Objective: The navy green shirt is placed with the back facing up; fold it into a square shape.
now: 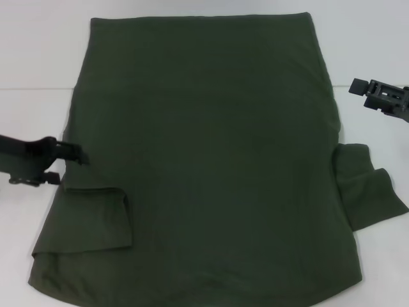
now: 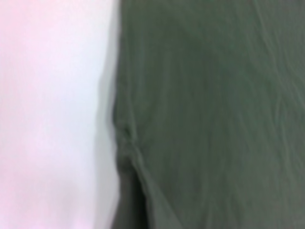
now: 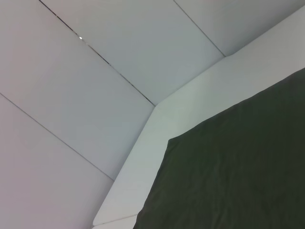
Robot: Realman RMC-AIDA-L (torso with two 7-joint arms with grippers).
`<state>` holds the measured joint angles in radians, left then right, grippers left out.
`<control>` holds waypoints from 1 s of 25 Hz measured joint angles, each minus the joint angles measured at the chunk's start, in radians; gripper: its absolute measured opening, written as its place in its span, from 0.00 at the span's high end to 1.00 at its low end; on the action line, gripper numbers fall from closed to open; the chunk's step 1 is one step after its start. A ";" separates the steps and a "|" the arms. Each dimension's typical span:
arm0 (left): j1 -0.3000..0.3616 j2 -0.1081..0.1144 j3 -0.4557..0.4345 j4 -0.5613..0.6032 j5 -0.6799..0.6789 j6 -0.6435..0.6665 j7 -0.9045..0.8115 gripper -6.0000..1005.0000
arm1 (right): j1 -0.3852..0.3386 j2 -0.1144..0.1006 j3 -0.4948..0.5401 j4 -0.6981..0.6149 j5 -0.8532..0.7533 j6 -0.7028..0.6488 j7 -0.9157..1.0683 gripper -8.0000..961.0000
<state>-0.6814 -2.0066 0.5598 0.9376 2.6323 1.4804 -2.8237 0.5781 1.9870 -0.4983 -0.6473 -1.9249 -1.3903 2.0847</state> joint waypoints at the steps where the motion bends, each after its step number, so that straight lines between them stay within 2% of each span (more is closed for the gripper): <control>1: 0.001 0.004 -0.005 -0.023 0.003 -0.012 -0.001 0.24 | 0.000 0.000 0.001 0.000 0.000 0.000 0.000 0.02; 6: -0.003 0.018 0.002 -0.122 0.004 -0.076 0.003 0.22 | 0.000 -0.001 0.003 0.000 0.000 -0.001 0.000 0.02; 12: -0.014 0.013 0.001 -0.179 -0.006 -0.133 0.015 0.22 | 0.000 -0.001 0.003 0.000 0.000 -0.002 0.000 0.02; 15: -0.024 0.003 -0.006 -0.207 -0.109 -0.147 0.115 0.22 | 0.000 -0.001 0.003 0.000 0.000 -0.001 -0.003 0.02; 16: -0.024 0.003 -0.010 -0.219 -0.182 -0.130 0.181 0.22 | 0.000 -0.001 0.003 0.000 -0.001 0.000 -0.003 0.02; 18: -0.018 0.015 -0.019 -0.243 -0.333 -0.077 0.290 0.22 | -0.001 -0.003 0.002 0.000 -0.003 0.000 -0.004 0.02; 20: -0.001 0.040 -0.024 -0.247 -0.431 -0.031 0.335 0.22 | -0.007 -0.010 -0.003 0.000 -0.009 -0.003 -0.004 0.02; 22: 0.016 0.062 -0.008 -0.234 -0.451 0.010 0.377 0.22 | -0.014 -0.024 -0.008 0.000 -0.029 -0.019 -0.002 0.02; 23: 0.028 0.073 0.005 -0.226 -0.450 0.049 0.445 0.22 | -0.017 -0.035 -0.009 -0.001 -0.044 -0.032 0.000 0.02; 25: 0.051 0.081 0.013 -0.214 -0.449 0.127 0.608 0.22 | -0.024 -0.063 -0.010 -0.002 -0.079 -0.082 0.008 0.02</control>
<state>-0.6307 -1.9256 0.5723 0.7233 2.1829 1.6075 -2.2160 0.5544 1.9244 -0.5081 -0.6492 -2.0037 -1.4720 2.0928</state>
